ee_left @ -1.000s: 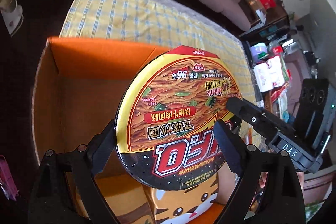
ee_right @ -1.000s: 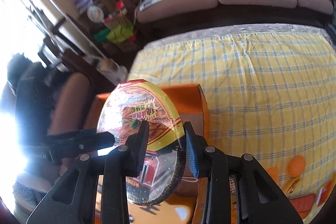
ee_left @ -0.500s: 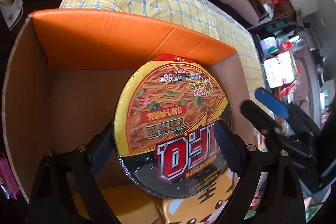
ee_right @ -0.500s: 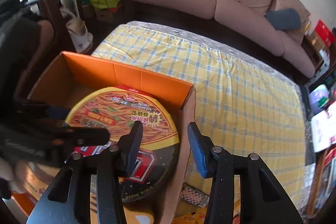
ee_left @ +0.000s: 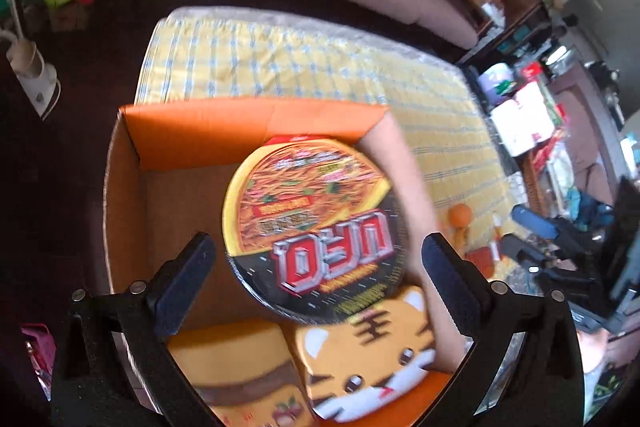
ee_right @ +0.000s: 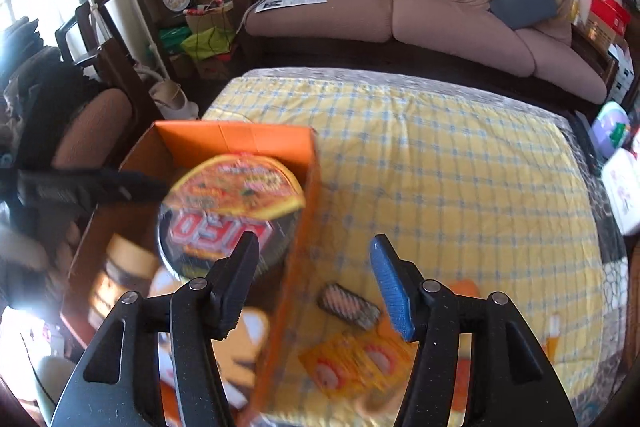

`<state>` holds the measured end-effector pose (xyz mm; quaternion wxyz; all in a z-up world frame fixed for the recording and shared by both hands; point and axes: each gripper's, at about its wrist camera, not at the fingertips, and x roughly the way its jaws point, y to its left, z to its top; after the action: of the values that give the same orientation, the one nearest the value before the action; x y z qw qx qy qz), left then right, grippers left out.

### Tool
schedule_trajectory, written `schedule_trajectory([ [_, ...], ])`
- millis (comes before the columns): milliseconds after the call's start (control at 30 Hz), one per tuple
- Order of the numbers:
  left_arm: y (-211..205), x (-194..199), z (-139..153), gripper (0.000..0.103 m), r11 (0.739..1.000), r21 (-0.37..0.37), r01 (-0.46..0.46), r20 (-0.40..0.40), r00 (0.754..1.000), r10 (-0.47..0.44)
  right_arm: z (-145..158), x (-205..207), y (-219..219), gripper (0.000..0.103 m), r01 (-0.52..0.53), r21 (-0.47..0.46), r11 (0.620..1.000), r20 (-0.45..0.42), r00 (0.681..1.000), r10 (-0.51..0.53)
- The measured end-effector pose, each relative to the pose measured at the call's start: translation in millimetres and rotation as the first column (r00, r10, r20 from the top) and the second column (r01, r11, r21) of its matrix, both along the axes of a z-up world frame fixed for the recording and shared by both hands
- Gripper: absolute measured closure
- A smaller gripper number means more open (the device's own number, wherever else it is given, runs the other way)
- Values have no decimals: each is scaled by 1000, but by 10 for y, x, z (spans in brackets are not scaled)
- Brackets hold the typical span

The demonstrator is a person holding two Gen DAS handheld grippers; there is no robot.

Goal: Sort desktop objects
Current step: 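Lower the UFO noodle cup into the orange box with both tools and release, then move the left tool to the red leather case while the right tool moves to the orange sauce packet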

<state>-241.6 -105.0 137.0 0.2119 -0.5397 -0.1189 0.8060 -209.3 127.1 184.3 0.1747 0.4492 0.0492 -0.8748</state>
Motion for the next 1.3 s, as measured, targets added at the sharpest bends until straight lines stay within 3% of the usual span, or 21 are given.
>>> schedule_trajectory([
  [133, 202, 190, 272, 0, 999, -12, 53, -46, 998, -54, 98, 210, 389, 32, 47, 4, 999, -11, 999, -47],
  [300, 814, 520, 431, 0, 985, -59, 160, -107, 980, -166, 196, 388, 930, 23, 131, 6, 991, -10, 991, -131],
  [533, 1819, 910, 220, 0, 949, -50, 311, -102, 944, -315, 169, 629, 1587, 19, 220, 2, 975, 8, 975, -220],
  [633, 2317, 1044, 25, 0, 913, -84, 398, -102, 908, -405, 98, 721, 1910, 18, 268, -18, 963, 26, 963, -267],
  [767, 2922, 1135, -279, 0, 834, -183, 521, -76, 838, -540, -17, 814, 2305, 18, 329, -57, 943, 58, 944, -325],
  [933, 3473, 1155, -565, 0, 695, -357, 624, -69, 725, -686, -178, 888, 2753, 18, 389, -98, 916, 90, 920, -381],
  [1100, 3790, 1080, -829, 1, 577, -446, 685, -17, 638, -770, -367, 856, 3059, 19, 416, -121, 902, 117, 908, -403],
  [1300, 4039, 1092, -1142, 15, 428, -543, 723, 60, 541, -839, -652, 785, 3124, 20, 393, -142, 908, 143, 916, -374],
])
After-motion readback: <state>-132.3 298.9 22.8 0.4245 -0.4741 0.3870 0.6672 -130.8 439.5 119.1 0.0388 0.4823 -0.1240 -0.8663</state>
